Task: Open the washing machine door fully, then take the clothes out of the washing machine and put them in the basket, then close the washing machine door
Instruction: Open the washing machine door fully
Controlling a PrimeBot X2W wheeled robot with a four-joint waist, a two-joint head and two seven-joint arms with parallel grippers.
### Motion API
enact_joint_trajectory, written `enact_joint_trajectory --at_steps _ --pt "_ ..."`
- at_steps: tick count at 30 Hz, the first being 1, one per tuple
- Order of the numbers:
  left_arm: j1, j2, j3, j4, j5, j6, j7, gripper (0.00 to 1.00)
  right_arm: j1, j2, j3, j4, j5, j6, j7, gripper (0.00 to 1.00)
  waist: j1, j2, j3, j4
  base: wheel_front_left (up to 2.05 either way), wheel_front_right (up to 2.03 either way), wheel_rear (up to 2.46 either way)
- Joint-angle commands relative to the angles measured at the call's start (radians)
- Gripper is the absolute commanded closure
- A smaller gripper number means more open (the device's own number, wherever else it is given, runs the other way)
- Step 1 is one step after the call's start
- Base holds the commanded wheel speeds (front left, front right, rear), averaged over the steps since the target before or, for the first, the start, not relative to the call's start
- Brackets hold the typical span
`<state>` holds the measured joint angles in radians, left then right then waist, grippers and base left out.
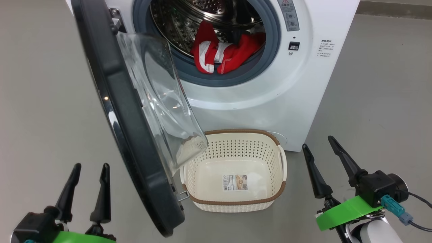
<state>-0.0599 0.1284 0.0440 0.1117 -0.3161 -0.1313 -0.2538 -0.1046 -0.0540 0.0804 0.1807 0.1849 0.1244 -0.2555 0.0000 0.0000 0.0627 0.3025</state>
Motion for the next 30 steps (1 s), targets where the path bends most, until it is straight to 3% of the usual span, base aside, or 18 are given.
enact_joint_trajectory --at_steps 1,6,7,8,23,30 --pt "-0.016 0.021 0.035 -0.021 0.01 0.001 -0.008 0.0 -0.01 0.004 0.028 -0.024 0.011 0.006 -0.006 0.0 0.0 0.0 0.0 0.0 0.0 0.0 0.0" --pt "-0.014 0.02 0.042 -0.033 0.017 0.001 -0.008 0.0 -0.005 0.004 0.031 -0.021 0.016 0.006 -0.006 0.0 0.0 0.0 -0.003 0.0 0.0 0.0 0.0" --pt "-0.013 0.018 0.045 -0.037 0.017 0.001 -0.008 0.15 -0.004 0.004 0.031 -0.02 0.017 0.006 -0.006 0.0 0.0 0.0 -0.005 0.0 0.0 0.0 0.0" --pt "-0.013 0.017 0.049 -0.043 0.017 0.001 -0.008 1.0 -0.004 0.004 0.031 -0.018 0.018 0.006 -0.006 0.0 0.0 0.0 -0.006 0.0 0.0 0.0 0.0" --pt "-0.077 -0.02 0.157 -0.306 0.061 0.001 -0.008 1.0 0.001 0.004 0.031 -0.006 0.024 0.006 -0.006 0.0 0.0 0.0 -0.016 -0.003 0.0 0.0 0.0" --pt "-0.139 -0.026 0.108 -0.434 0.042 0.001 -0.008 1.0 -0.003 0.004 0.04 0.0 0.027 0.006 -0.006 0.0 0.0 0.0 -0.017 -0.016 0.0 0.0 0.0"
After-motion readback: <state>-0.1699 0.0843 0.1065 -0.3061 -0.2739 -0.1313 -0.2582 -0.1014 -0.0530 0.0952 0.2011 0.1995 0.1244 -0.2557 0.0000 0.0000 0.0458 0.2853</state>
